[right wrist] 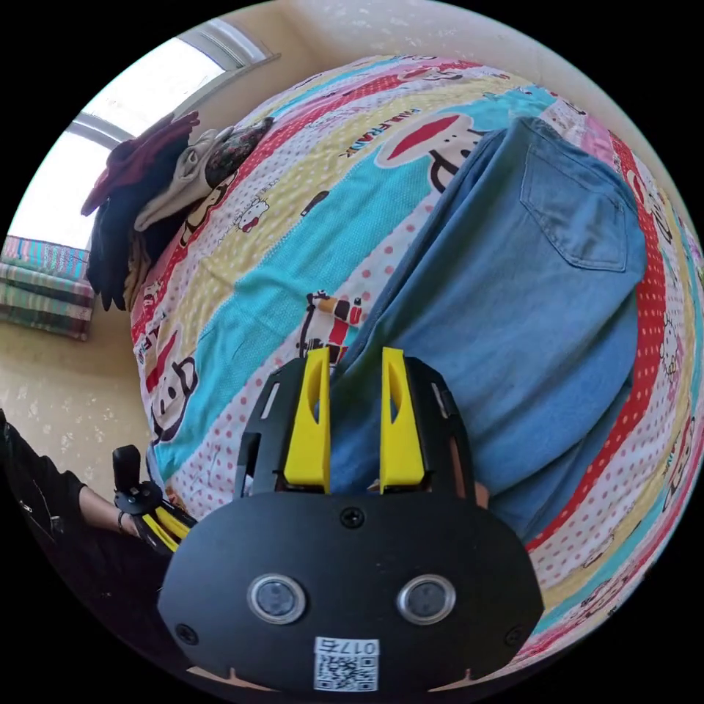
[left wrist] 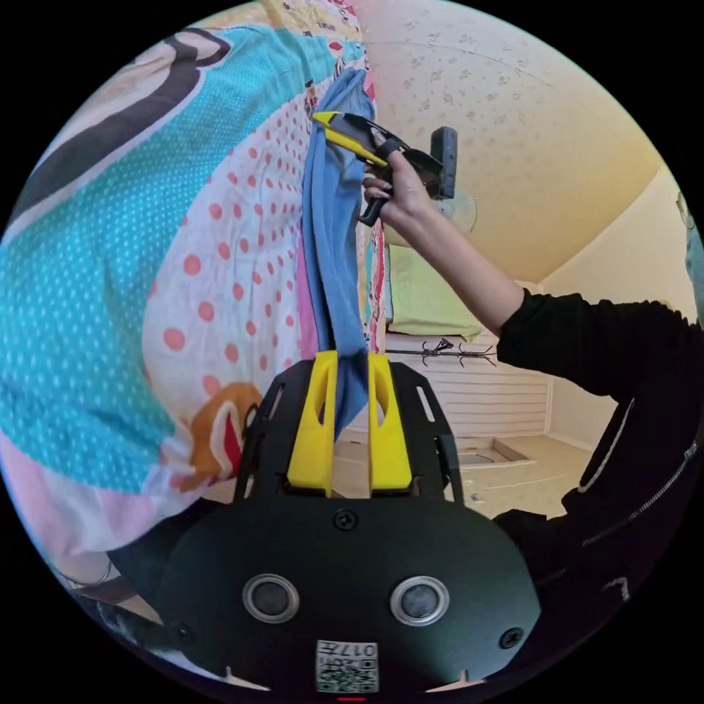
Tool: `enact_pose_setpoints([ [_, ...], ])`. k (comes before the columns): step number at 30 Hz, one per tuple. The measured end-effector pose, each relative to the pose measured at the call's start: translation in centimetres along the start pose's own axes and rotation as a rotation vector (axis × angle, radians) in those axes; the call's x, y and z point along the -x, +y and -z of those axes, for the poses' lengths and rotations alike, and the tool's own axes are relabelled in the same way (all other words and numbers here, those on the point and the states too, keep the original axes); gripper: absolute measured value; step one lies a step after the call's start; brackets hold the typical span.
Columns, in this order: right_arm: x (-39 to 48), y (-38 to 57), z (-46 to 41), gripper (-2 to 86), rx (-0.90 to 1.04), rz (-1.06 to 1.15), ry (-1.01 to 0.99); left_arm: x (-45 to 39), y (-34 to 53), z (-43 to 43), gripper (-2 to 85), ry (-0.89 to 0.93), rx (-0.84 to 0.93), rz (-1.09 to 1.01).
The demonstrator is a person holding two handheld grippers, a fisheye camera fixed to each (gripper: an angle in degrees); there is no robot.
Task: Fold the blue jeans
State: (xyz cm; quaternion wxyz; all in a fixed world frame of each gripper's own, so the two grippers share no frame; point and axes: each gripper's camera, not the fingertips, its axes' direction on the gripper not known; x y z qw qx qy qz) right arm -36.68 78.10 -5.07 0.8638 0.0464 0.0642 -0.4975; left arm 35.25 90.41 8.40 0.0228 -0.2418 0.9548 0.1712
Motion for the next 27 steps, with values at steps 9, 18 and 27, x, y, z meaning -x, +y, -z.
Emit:
enact_pose_setpoints([
  [9, 0.9, 10.9, 15.0, 7.9, -0.166, -0.026, -0.226, -8.5, 6.7, -4.4, 8.8, -0.368, 0.125, -0.264],
  [18, 0.3, 36.4, 21.2, 7.8, -0.124, -0.378, -0.266, -11.7, 9.1, -11.0, 9.1, -0.541, 0.085, -0.298],
  [27, 6.1, 41.1, 15.9, 9.0, -0.093, -0.382, -0.275, -12.9, 7.7, -15.1, 5.9, -0.544, 0.146, -0.288],
])
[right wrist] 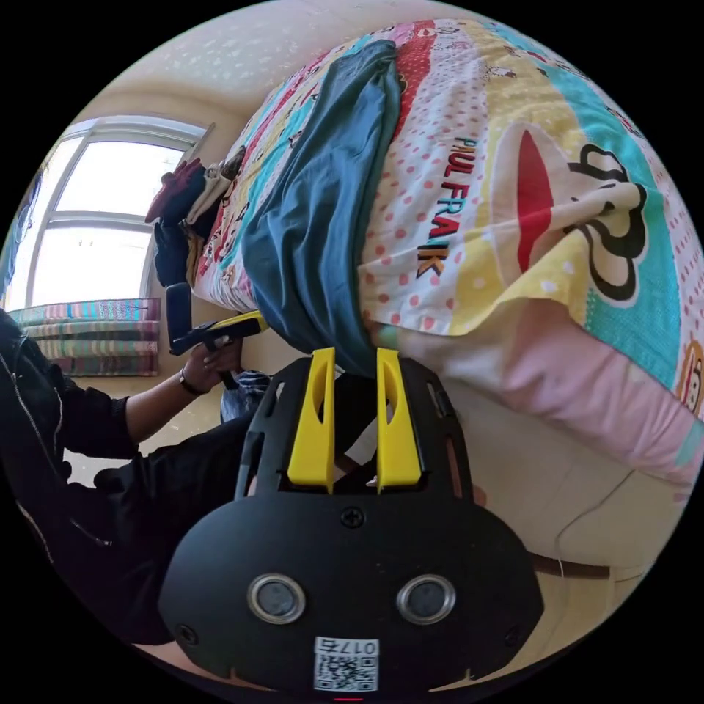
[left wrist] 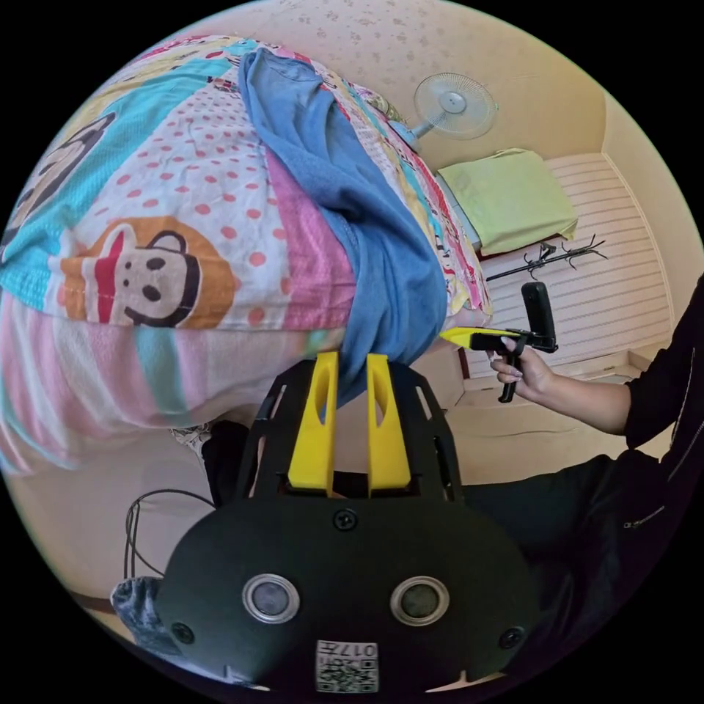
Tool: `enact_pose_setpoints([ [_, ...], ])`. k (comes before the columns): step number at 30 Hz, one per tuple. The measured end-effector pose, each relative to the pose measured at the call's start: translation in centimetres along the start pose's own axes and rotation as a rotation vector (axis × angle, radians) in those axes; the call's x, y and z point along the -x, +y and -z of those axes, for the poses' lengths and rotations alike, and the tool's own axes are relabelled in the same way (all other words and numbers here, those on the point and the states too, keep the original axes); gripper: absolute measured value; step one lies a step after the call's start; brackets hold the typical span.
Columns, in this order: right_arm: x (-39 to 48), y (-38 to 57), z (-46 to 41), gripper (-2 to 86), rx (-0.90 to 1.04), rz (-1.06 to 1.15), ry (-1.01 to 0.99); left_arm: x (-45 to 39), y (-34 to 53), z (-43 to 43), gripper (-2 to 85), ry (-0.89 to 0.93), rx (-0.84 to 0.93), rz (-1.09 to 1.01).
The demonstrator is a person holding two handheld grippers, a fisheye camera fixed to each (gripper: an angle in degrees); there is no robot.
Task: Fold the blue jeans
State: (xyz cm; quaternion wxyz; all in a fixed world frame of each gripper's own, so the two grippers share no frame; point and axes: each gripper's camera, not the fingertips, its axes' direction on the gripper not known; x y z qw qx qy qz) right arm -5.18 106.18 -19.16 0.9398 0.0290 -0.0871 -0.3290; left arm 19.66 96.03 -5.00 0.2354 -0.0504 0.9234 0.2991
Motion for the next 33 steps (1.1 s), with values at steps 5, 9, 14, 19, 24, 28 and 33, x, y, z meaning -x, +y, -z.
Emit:
enact_pose_setpoints([
  [5, 1.6, -0.9, -0.4, 5.9, -0.033, -0.048, 0.005, -2.3, -0.7, -0.3, 0.9, 0.038, 0.058, 0.025],
  [9, 2.2, 0.1, 3.7, 4.2, -0.041, -0.078, -0.125, -6.0, 1.5, 1.2, 0.2, 0.043, 0.102, 0.055],
  [14, 2.4, 0.4, 6.3, 4.1, -0.014, -0.101, -0.170, -7.8, 4.5, 4.1, 0.2, 0.013, 0.019, 0.154],
  [19, 1.8, -0.8, 4.3, 6.3, 0.032, -0.010, -0.056, -3.3, 4.6, -0.3, 0.9, -0.049, 0.100, 0.297],
  [24, 2.8, 0.5, 5.2, 12.1, 0.122, 0.123, -0.021, -1.4, 4.8, 2.5, 5.4, -0.021, 0.014, 0.293],
  [28, 3.2, 1.3, 4.4, 13.1, 0.170, 0.185, 0.048, -1.0, 4.2, 3.9, 7.6, 0.003, -0.018, 0.230],
  [33, 3.0, -0.2, 1.1, 12.5, 0.065, 0.206, 0.045, 1.3, 3.7, 2.9, 7.2, 0.083, 0.003, 0.289],
])
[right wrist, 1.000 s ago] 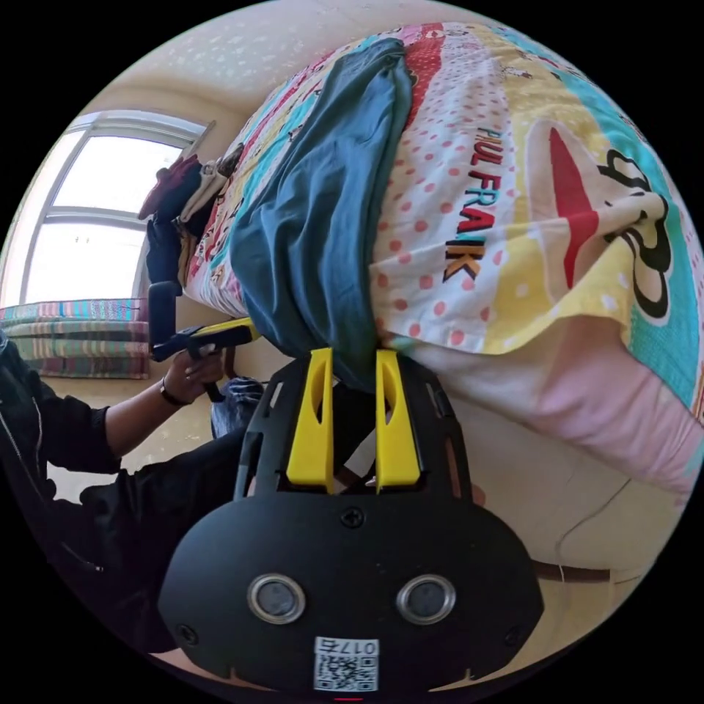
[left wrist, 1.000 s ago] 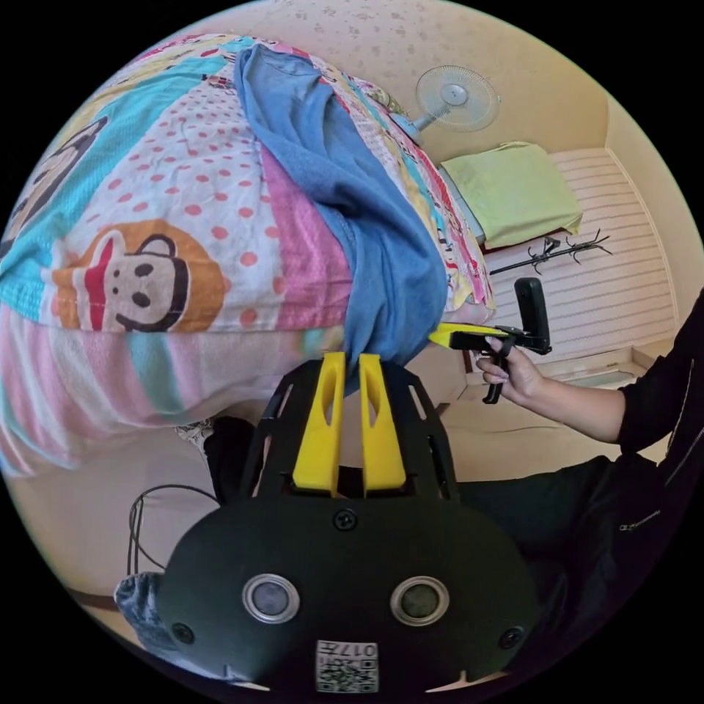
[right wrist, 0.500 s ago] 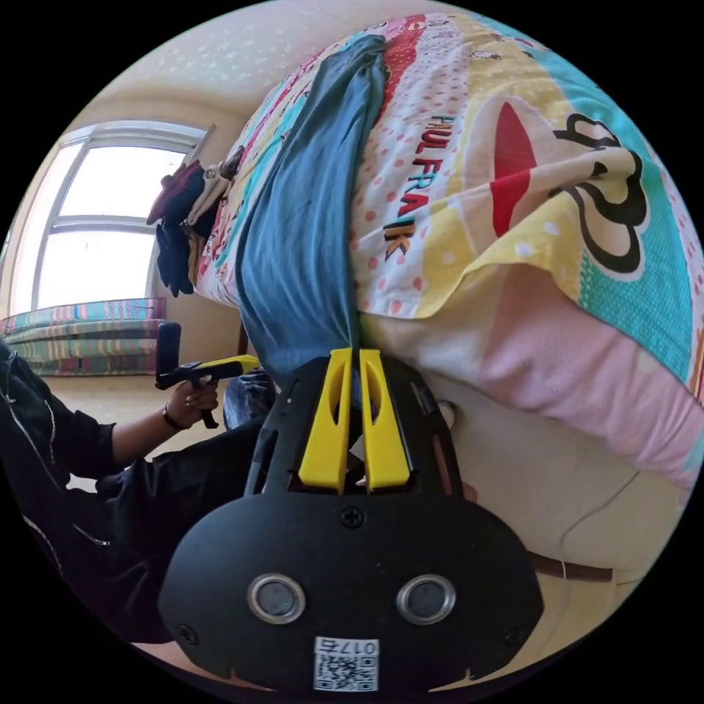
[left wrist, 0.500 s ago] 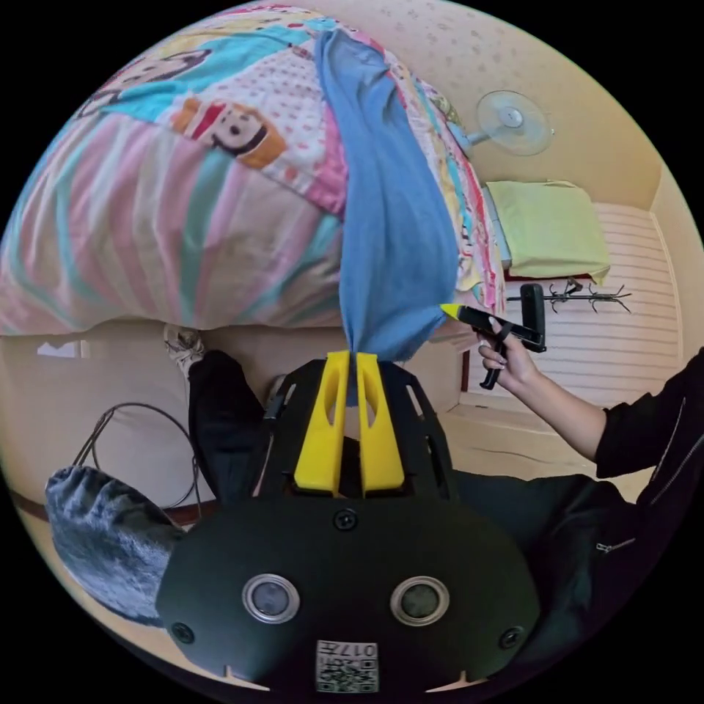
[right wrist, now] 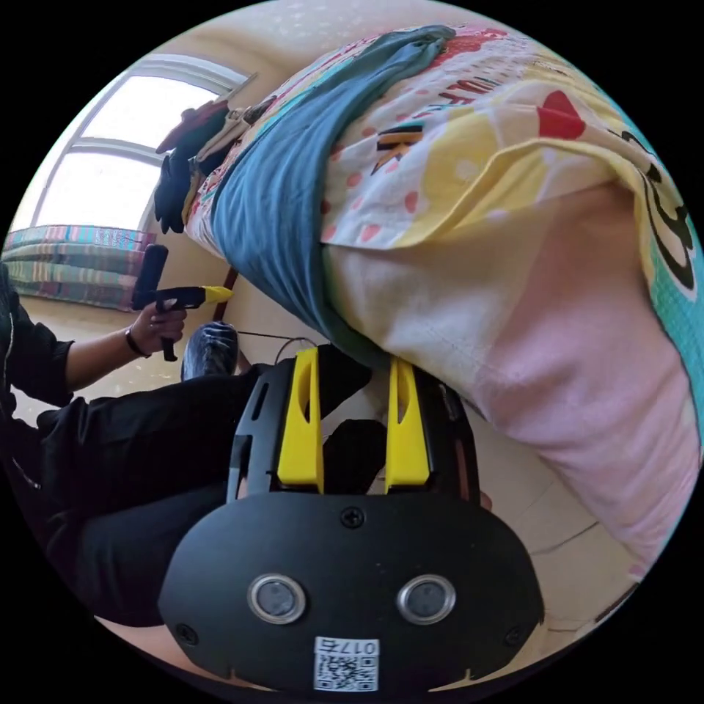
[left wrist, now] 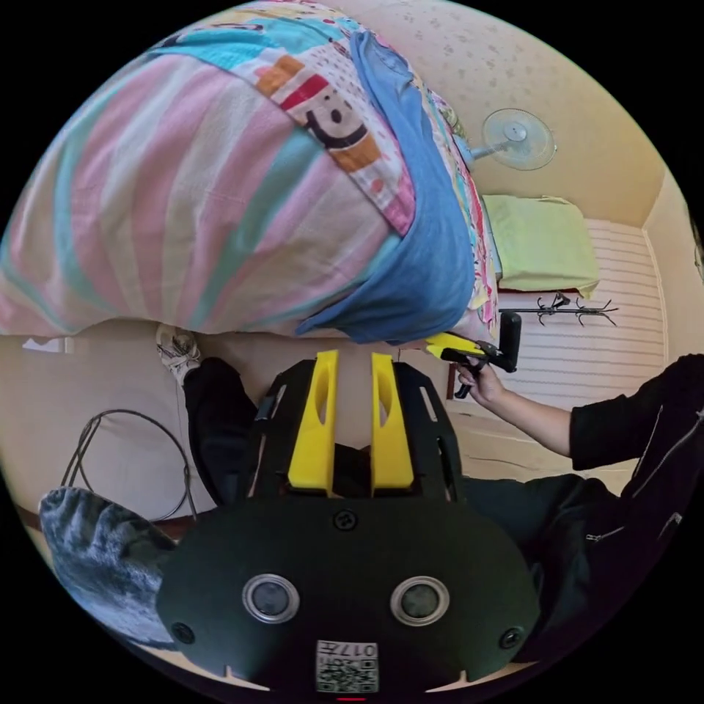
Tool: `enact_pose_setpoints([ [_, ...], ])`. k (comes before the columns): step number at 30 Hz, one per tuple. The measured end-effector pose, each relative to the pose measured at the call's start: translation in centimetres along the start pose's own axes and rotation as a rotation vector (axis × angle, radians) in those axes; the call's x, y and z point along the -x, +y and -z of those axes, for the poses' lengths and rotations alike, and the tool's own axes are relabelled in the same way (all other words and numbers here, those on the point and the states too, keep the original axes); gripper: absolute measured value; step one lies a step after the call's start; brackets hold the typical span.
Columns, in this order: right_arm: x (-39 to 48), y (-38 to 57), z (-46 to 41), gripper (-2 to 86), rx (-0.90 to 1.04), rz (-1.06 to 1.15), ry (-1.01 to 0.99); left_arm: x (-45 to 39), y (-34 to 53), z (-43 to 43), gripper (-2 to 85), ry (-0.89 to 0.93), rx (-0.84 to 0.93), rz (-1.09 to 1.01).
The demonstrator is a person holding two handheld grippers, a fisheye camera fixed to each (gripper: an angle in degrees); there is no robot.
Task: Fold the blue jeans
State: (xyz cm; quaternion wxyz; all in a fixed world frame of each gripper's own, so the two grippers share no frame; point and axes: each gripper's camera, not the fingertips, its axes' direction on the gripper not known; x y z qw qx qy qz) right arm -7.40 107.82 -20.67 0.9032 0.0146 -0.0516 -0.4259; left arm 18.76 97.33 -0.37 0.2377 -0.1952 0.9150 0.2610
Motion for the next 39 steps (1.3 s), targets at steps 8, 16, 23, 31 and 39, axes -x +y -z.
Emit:
enact_pose_setpoints([
  [8, 1.4, -1.5, -2.1, 4.9, -0.048, -0.018, -0.151, 0.9, -0.4, 3.0, 6.6, 0.041, -0.012, -0.006],
  [16, 2.5, 0.5, 4.7, 0.8, -0.041, -0.055, -0.455, 4.8, 0.0, 7.2, 12.3, 0.160, -0.041, -0.090],
  [23, 3.2, -2.8, 11.5, 0.1, -0.104, -0.207, -0.770, 10.8, 0.7, 8.0, 16.6, 0.576, -0.167, -0.071],
  [31, 6.3, -9.1, 15.8, -0.2, -0.144, -0.249, -0.995, 14.2, 2.5, 3.9, 20.8, 1.027, -0.348, 0.053],
  [39, 8.2, -13.4, 18.1, -0.3, -0.158, -0.143, -0.973, 11.3, 2.0, 3.2, 17.0, 1.766, -0.501, -0.035],
])
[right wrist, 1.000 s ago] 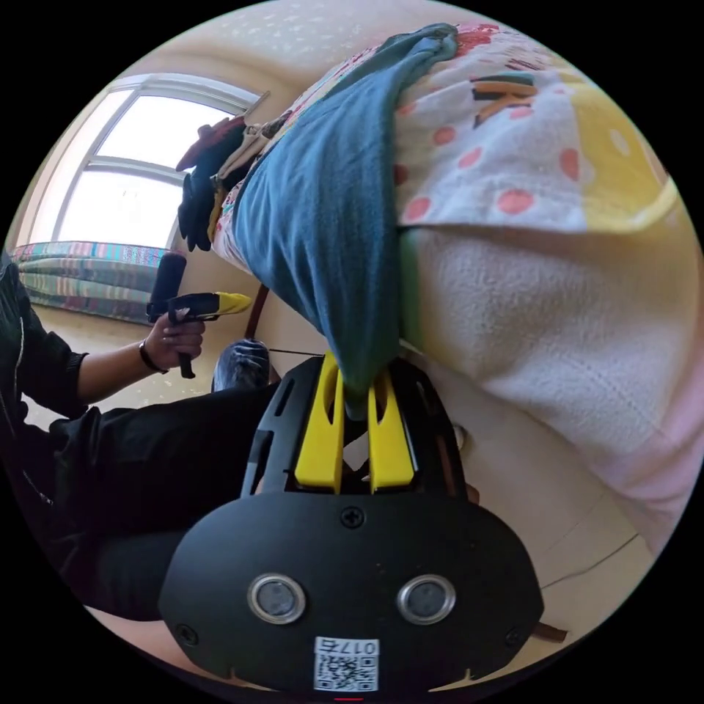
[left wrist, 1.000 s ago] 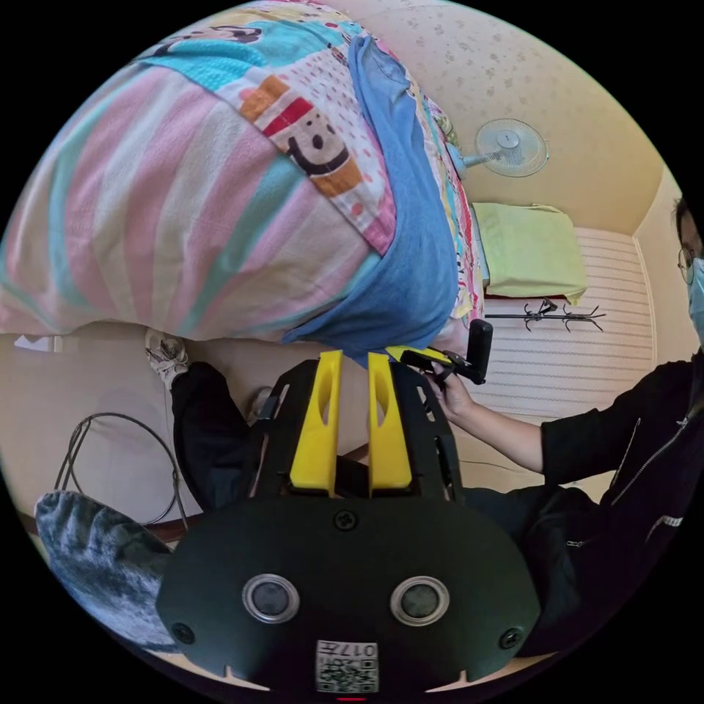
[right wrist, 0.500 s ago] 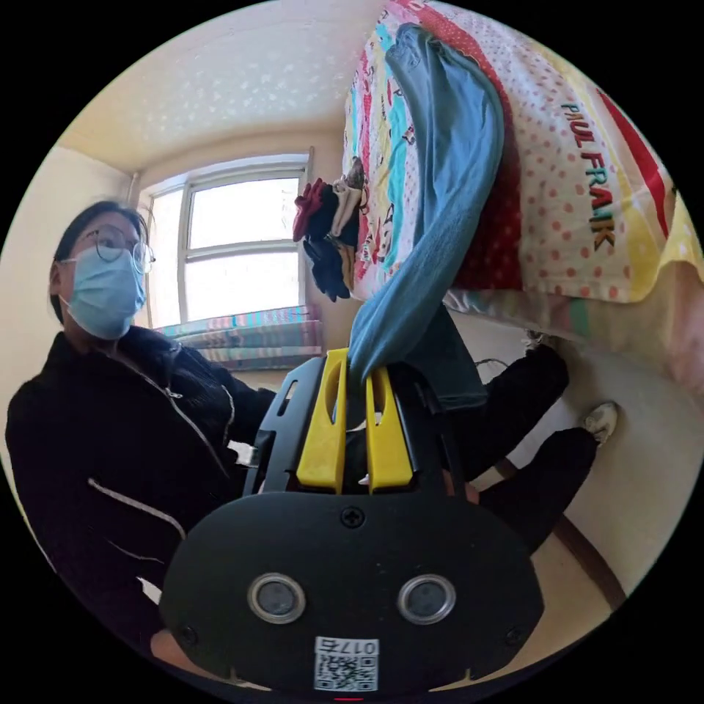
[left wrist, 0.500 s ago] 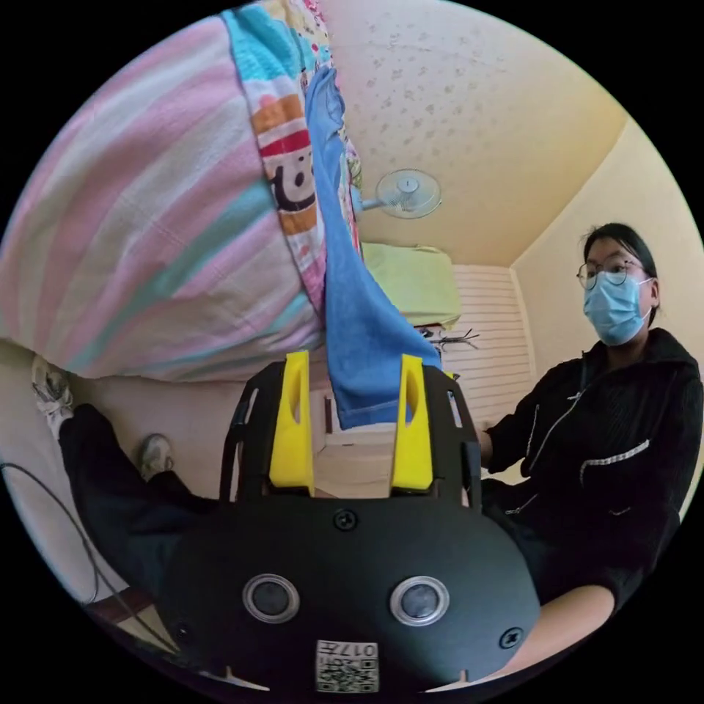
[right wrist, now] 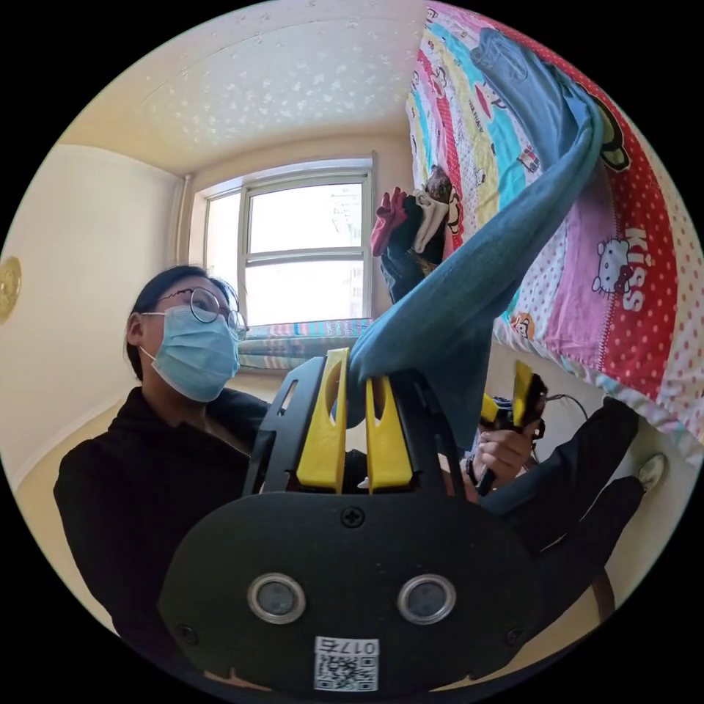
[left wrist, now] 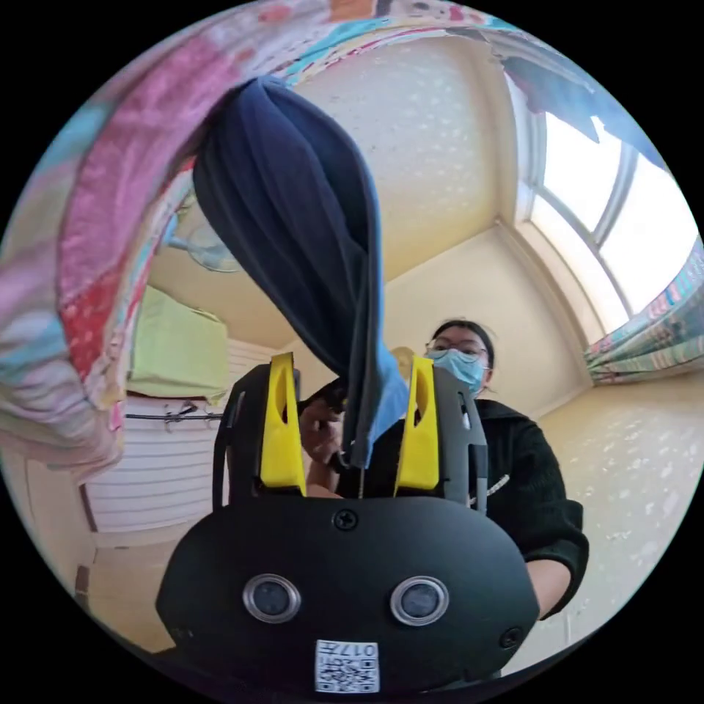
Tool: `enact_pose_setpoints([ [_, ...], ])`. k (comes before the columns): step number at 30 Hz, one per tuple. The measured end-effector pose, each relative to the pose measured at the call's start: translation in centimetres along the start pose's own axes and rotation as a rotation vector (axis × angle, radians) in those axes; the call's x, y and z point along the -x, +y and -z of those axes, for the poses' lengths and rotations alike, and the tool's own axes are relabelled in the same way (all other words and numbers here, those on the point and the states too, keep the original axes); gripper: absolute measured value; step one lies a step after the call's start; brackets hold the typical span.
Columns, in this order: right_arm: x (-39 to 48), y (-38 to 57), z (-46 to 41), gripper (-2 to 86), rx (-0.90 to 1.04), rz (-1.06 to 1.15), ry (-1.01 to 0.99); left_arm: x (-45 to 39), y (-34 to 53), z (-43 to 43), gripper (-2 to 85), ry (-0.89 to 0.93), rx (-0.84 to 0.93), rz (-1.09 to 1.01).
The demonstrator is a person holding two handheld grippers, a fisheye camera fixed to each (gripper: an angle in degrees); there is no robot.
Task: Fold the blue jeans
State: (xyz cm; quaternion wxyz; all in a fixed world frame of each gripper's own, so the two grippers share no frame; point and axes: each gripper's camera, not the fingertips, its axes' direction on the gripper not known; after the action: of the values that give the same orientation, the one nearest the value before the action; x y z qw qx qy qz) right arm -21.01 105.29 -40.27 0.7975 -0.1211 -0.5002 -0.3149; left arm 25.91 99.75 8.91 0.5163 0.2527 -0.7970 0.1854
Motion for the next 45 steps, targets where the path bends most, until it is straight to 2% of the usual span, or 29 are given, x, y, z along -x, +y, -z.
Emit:
enact_pose_setpoints([
  [1, 0.1, 0.0, 0.2, -0.3, -0.001, -0.003, 0.008, -1.1, -0.1, -1.0, 13.7, 0.067, 0.030, -0.021],
  [3, 0.7, 0.2, 1.3, -0.3, -0.013, -0.003, 0.025, -3.3, -0.2, -2.7, 8.8, 0.049, 0.105, -0.036],
  [7, 1.9, 1.2, 2.0, -0.2, 0.020, -0.026, 0.081, -10.2, -0.1, -3.7, 1.0, -0.271, 0.140, -0.104],
  [11, 3.5, 3.6, 2.3, -0.1, 0.021, -0.085, 0.182, -14.5, 0.1, -4.6, -0.1, -0.409, 0.184, -0.039],
  [13, 4.3, 4.8, 2.2, -0.1, 0.033, -0.099, 0.185, -16.2, 0.9, -6.3, -0.4, -0.504, 0.264, 0.049],
  [20, 5.5, 11.4, 2.6, -0.1, 0.084, -0.241, 0.111, -18.0, 7.0, -9.1, -0.5, -0.674, 0.308, 0.390],
  [22, 4.9, 12.6, 3.2, -0.1, 0.055, -0.272, 0.129, -17.5, 8.7, -8.5, -0.4, -0.810, 0.288, 0.525],
  [26, -0.2, 12.3, 4.8, -0.1, -0.099, -0.372, 0.015, -14.4, 6.8, -5.9, -0.4, -0.842, 0.159, 0.560],
  [30, -6.9, 6.8, 6.5, 0.0, -0.294, -0.421, -0.251, -6.8, -1.7, -3.4, -0.4, -0.770, 0.096, 0.574],
  [38, -18.8, -14.4, 10.3, 1.5, -0.463, -0.399, -0.290, 8.6, -26.7, 1.1, 1.7, -0.807, 0.085, 0.509],
  [42, -28.2, -26.1, 12.4, 7.4, -0.572, -0.313, -0.319, 18.4, -39.0, 7.4, 11.8, -0.685, -0.007, 0.387],
  [45, -33.5, -30.6, 13.5, 11.3, -0.579, -0.165, -0.339, 23.3, -44.0, 11.8, 16.9, -0.671, 0.040, 0.301],
])
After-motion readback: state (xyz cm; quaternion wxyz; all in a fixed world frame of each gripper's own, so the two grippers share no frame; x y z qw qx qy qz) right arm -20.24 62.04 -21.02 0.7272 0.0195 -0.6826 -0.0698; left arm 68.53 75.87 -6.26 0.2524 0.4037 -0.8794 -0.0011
